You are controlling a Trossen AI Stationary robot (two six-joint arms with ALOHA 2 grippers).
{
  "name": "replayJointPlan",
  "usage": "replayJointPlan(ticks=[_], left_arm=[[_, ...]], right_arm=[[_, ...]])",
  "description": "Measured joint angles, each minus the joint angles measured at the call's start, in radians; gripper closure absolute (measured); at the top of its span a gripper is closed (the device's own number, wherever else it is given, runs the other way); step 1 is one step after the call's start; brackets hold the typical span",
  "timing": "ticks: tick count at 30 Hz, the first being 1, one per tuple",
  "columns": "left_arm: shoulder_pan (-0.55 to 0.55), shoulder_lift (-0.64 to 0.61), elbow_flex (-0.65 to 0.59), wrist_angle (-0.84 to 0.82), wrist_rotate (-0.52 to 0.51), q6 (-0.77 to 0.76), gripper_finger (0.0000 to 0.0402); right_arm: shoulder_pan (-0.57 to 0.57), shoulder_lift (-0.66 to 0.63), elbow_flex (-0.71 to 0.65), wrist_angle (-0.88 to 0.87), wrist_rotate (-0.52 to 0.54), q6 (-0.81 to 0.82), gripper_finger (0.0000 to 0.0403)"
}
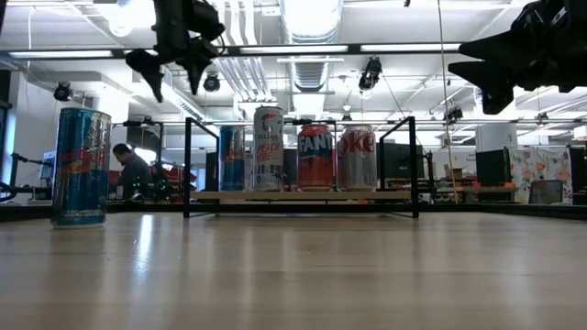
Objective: Place canned beverage on shelf
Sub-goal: Adjust the blue soda can on the shelf
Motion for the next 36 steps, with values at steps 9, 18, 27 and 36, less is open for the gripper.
replayJointPlan(ticks=[9, 18, 27, 36], left_arm=[[-0.033, 0.056, 0.115, -0.002, 0.015, -0.106, 0.0022], [-0.033, 0.103, 0.161, -0.001, 0.019, -0.13, 0.0022], [-0.041, 0.108, 0.16, -0.001, 0.04, -0.16, 0.0022], [-0.119, 0.108, 0.16, -0.001, 0.034, -0.28, 0.0022]], right_arm=[[0.0, 0.0, 0.0, 0.0, 0.0, 0.0, 0.0245], [0.0, 0.0, 0.0, 0.0, 0.0, 0.0, 0.0245], [0.0, 0.0, 0.0, 0.0, 0.0, 0.0, 0.0245], [0.0, 0.0, 0.0, 0.0, 0.0, 0.0, 0.0245]])
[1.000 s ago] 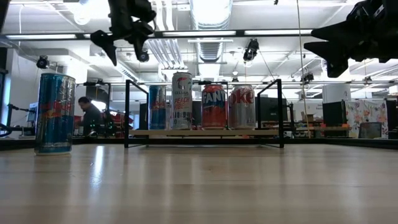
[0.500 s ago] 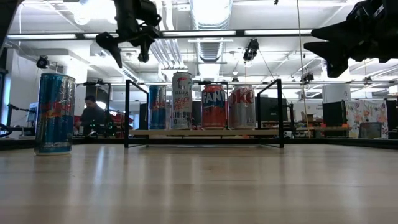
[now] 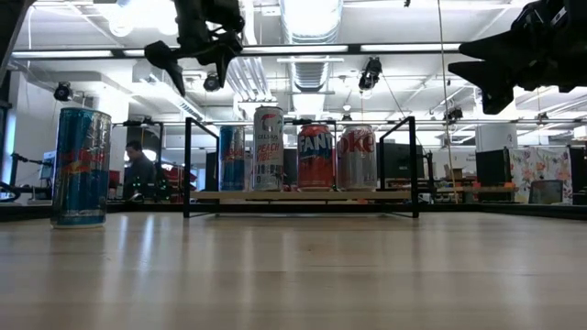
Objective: Place canned beverage on shelf
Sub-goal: Adjust the blue soda can on the shelf
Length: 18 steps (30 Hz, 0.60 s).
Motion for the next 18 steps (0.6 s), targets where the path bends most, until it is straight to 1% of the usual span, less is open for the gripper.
replayJointPlan(ticks=[6, 10, 13, 18], left_arm=[[-0.056, 0.0, -0.001, 0.0, -0.063, 0.025, 0.0022], [-0.089, 0.014, -0.001, 0.0, -0.094, -0.003, 0.0022], [-0.099, 0.034, -0.001, 0.001, -0.096, -0.012, 0.0022], [-0.094, 0.089, -0.001, 0.025, -0.085, 0.018, 0.0022]], right_arm=[[0.0, 0.0, 0.0, 0.0, 0.0, 0.0, 0.0245], [0.0, 0.0, 0.0, 0.0, 0.0, 0.0, 0.0245], [0.0, 0.0, 0.0, 0.0, 0.0, 0.0, 0.0245], [0.0, 0.0, 0.0, 0.0, 0.0, 0.0, 0.0245]])
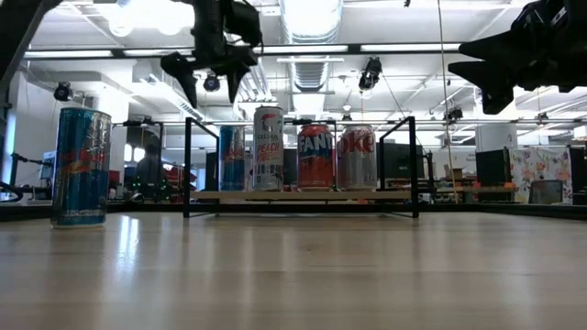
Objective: Place canned beverage on shelf
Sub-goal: Adjust the blue soda can on the shelf
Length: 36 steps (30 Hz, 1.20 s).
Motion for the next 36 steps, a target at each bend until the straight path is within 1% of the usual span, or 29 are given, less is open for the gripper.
replayJointPlan(ticks=[6, 11, 16, 23, 29, 36], left_arm=[[0.034, 0.035, 0.0, 0.015, 0.086, 0.055, 0.0022], [0.04, 0.033, 0.0, 0.058, 0.115, 0.071, 0.0022], [0.04, 0.032, 0.0, 0.09, 0.118, 0.079, 0.0022], [0.037, 0.036, 0.0, 0.139, 0.131, 0.158, 0.0022], [0.038, 0.071, 0.0, 0.151, 0.13, 0.16, 0.0022], [0.062, 0.104, 0.0, 0.15, 0.13, 0.156, 0.0022]], right_arm=[[0.0, 0.0, 0.0, 0.0, 0.0, 0.0, 0.0245], [0.0, 0.0, 0.0, 0.0, 0.0, 0.0, 0.0245], [0.0, 0.0, 0.0, 0.0, 0.0, 0.0, 0.0245], [0.0, 0.0, 0.0, 0.0, 0.0, 0.0, 0.0245], [0.0, 0.0, 0.0, 0.0, 0.0, 0.0, 0.0245], [0.0, 0.0, 0.0, 0.0, 0.0, 0.0, 0.0245]])
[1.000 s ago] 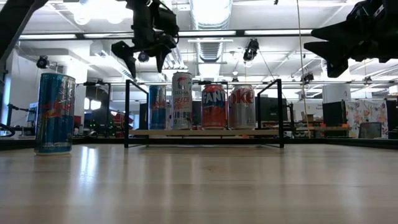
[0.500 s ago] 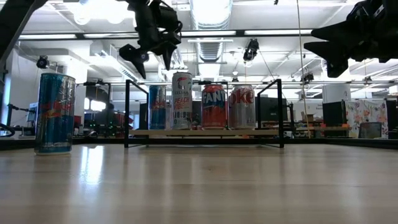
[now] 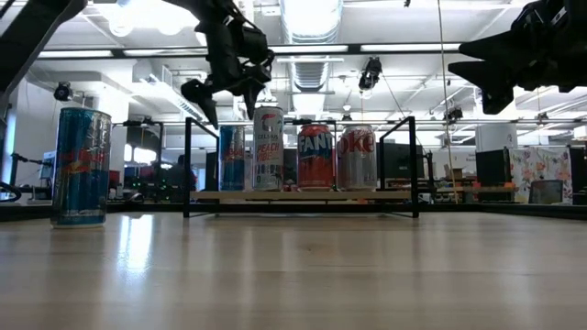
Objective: Place canned beverage on shelf
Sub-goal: Adjust the blue soda can on the shelf
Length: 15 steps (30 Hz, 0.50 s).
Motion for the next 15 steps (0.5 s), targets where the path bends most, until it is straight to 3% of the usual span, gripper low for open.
replayJointPlan(ticks=[15], left_arm=[[0.03, 0.011, 0.0, 0.001, -0.01, 0.016, 0.0025]], right_arm=[[0.0, 0.0, 0.0, 0.0, 0.0, 0.0, 0.0245]])
